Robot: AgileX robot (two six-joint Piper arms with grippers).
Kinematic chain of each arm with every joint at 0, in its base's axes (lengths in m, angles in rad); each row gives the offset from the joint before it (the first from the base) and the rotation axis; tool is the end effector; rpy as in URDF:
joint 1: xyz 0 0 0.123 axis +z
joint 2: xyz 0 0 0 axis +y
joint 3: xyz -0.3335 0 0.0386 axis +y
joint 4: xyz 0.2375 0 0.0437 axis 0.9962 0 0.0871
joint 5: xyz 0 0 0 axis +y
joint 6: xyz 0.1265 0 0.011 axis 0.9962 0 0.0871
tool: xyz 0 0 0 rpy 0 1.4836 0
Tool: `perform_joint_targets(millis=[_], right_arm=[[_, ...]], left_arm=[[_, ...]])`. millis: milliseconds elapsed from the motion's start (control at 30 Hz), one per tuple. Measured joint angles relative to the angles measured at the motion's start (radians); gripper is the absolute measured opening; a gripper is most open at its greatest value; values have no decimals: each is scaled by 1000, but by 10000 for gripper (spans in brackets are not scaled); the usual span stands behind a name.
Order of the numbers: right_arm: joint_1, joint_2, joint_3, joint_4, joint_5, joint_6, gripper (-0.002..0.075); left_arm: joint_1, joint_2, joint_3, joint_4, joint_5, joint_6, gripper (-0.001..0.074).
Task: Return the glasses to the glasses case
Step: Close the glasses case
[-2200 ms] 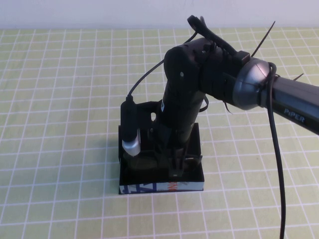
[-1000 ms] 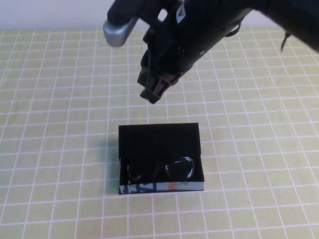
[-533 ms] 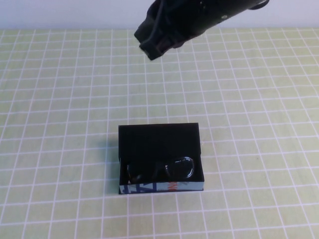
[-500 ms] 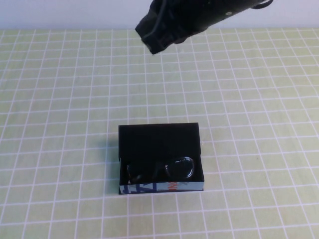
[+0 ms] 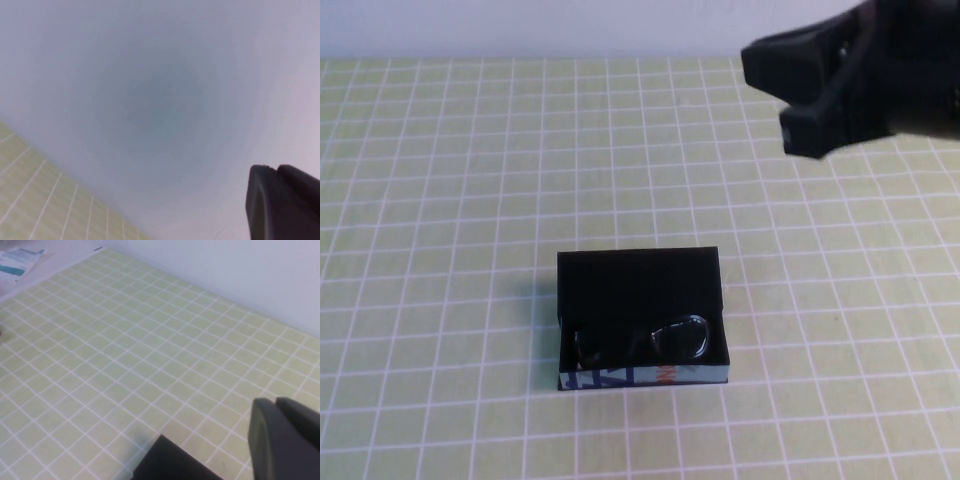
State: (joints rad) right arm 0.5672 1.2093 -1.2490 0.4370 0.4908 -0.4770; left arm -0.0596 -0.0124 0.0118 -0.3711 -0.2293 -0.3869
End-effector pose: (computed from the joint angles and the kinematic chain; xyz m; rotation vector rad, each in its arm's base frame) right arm 0.2155 0.1673 0.4620 -0.7465 1.7705 0.5157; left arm 0.0249 0.0090 0.2389 -0.5058 1.1937 -0.6429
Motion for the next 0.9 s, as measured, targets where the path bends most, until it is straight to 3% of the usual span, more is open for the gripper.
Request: perform_joint_targets(millis=[167, 267, 367, 467, 633, 700, 900], right_arm=[[0, -119, 185, -4, -51, 0, -16], [0, -161, 250, -4, -53, 0, -15], [0, -176, 291, -6, -70, 0, -16], [0, -176, 300, -8, -105, 0, -16], [0, -176, 300, -17, -164, 0, -16], [0, -176, 300, -27, -171, 0, -16], [0, -119, 300, -69, -160, 0, -16]], left_arm=[[0, 0, -204, 338, 67, -43, -4], [0, 23, -400, 503, 204, -63, -4], [0, 107, -586, 544, 432, -15, -4], [0, 238, -756, 467, 719, 224, -4], [0, 466, -951, 143, 1137, 840, -4], [0, 529, -972, 27, 1185, 964, -4], [0, 668, -980, -373, 1219, 1069, -4]])
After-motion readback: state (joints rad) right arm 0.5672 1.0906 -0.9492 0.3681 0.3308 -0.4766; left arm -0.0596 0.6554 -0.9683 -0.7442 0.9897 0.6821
